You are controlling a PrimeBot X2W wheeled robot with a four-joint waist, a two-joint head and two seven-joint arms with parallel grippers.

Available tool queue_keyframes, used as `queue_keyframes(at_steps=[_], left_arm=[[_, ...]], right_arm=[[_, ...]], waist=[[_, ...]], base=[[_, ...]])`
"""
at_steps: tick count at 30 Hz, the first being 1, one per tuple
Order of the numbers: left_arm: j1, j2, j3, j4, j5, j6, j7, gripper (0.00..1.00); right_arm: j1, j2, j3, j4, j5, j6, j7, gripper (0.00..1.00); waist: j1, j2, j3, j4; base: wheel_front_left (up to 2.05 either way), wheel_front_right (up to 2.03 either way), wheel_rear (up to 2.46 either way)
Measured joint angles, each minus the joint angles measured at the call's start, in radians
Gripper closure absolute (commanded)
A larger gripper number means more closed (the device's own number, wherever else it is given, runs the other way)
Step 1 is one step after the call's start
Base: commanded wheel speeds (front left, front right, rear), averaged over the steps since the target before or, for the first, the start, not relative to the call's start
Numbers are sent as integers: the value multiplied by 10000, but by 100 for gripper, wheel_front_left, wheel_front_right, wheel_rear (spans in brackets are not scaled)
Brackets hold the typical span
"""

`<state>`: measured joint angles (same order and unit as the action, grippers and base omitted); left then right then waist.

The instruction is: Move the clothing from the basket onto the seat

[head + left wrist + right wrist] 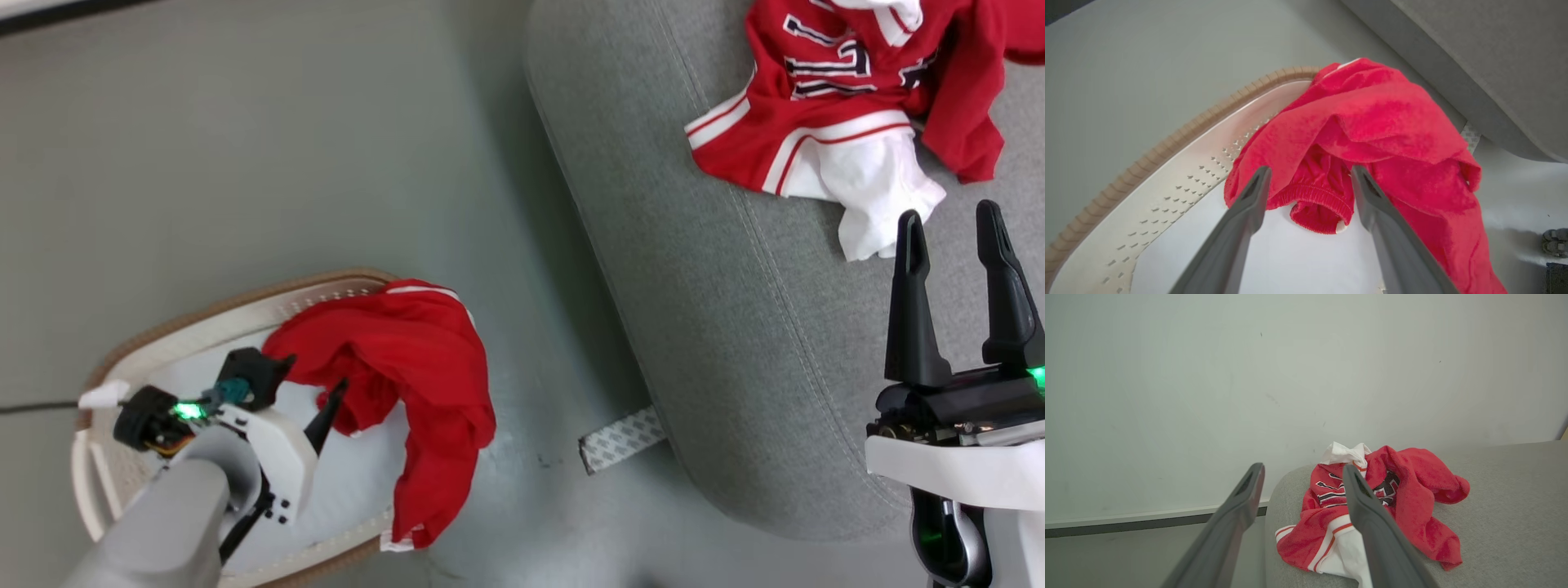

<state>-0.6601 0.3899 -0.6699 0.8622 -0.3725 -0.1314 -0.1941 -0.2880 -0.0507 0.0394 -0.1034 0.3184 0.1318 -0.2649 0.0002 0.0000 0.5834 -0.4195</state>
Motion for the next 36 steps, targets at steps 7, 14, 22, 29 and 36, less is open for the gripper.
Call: queue_keyframes(at_steps=[7, 14, 22, 29, 36], left_arm=[[-1240, 249, -966, 1181, -288, 0, 320, 0], [-2143, 286, -1461, 2059, -548, -2, 407, 0], [-2571, 203, -2192, 2360, -974, 0, 332, 100], [-2556, -35, -2694, 2437, -1605, 0, -90, 100], [-1948, -681, -3078, 2086, -2228, -2, -585, 100]], right_arm=[[-185, -2, 155, -267, 399, 0, 2, 0], [-189, 0, 336, -384, 685, 0, 2, 0], [-220, 2, 395, -326, 807, 0, 2, 0], [-403, 4, 616, -192, 447, 0, 0, 0], [-407, 8, 619, 82, -50, 0, 2, 0]], waist=[[0, 0, 801, -505], [-1, 0, 1283, -971], [-1, 0, 1362, -1088], [-1, 0, 923, -878], [-2, 0, -98, -408]], base=[[0, 0, 0], [0, 0, 0], [0, 0, 0], [0, 0, 0], [0, 0, 0]])
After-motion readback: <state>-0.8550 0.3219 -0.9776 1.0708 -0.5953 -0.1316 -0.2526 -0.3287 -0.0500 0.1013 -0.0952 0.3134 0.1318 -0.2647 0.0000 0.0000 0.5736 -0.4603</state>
